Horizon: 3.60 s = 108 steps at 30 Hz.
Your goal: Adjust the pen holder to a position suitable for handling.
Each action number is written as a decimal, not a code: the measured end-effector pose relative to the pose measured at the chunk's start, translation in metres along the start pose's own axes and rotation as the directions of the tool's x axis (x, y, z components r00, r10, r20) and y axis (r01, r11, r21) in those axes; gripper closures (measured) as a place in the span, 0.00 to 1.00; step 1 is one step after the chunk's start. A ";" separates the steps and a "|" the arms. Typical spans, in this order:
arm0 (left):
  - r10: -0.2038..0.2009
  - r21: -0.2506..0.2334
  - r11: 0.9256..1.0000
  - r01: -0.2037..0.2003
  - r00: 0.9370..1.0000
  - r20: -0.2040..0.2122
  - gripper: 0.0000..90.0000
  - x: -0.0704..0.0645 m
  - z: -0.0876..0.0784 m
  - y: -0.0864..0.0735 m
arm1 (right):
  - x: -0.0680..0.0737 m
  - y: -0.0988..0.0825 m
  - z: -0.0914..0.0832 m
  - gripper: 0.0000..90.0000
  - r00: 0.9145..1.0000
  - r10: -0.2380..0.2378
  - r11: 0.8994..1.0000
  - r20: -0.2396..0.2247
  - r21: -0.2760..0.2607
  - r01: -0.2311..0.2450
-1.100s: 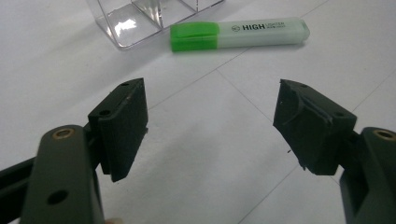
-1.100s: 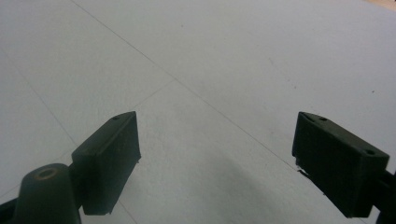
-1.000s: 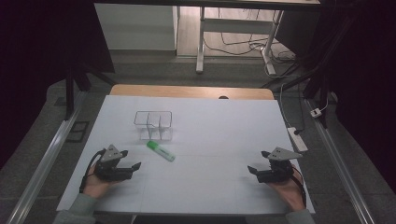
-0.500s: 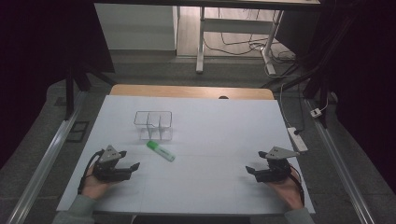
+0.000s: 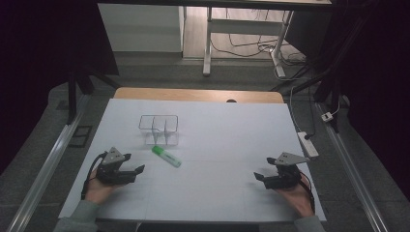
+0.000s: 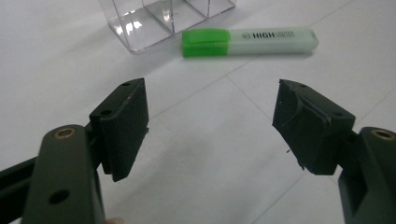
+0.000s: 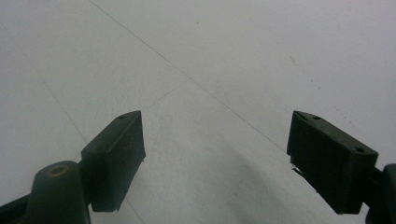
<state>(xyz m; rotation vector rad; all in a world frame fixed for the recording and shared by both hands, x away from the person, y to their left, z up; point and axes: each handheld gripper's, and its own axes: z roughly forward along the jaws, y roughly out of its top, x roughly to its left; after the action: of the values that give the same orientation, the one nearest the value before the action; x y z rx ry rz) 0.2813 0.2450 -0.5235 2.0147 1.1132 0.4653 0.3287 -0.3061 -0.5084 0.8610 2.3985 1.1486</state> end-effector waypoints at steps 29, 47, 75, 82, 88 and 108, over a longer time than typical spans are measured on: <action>-0.068 0.001 0.998 0.068 0.996 -0.060 0.37 0.040 0.023 0.030 | 0.000 0.001 0.006 0.22 1.000 -0.003 1.000 -0.002 0.013 0.003; -0.104 0.014 0.994 0.106 0.987 -0.125 0.57 0.065 0.037 0.039 | -0.001 0.001 0.005 0.22 1.000 -0.001 1.000 0.005 0.012 0.001; -0.109 0.052 0.992 0.114 0.990 -0.090 0.99 0.083 0.070 0.051 | 0.002 0.002 0.007 0.23 1.000 -0.009 0.999 0.008 0.032 0.008; -0.094 0.060 0.993 0.098 0.993 -0.070 0.99 0.078 0.075 0.054 | 0.002 0.002 0.008 0.23 1.000 -0.012 0.999 0.008 0.040 0.012; -0.091 0.065 0.993 0.096 0.993 -0.073 0.99 0.076 0.077 0.056 | 0.002 0.001 0.008 0.23 1.000 -0.009 0.999 0.006 0.038 0.008; -0.058 0.073 0.996 0.061 0.998 -0.032 0.99 0.055 0.093 0.070 | 0.002 0.002 0.009 0.23 1.000 -0.014 0.999 -0.003 0.049 0.014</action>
<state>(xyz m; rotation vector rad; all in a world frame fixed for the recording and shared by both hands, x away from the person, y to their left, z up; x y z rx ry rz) 0.4089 0.2263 -0.5312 2.0376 1.2212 0.4307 0.3328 -0.2987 -0.5126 0.8564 2.4402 1.0909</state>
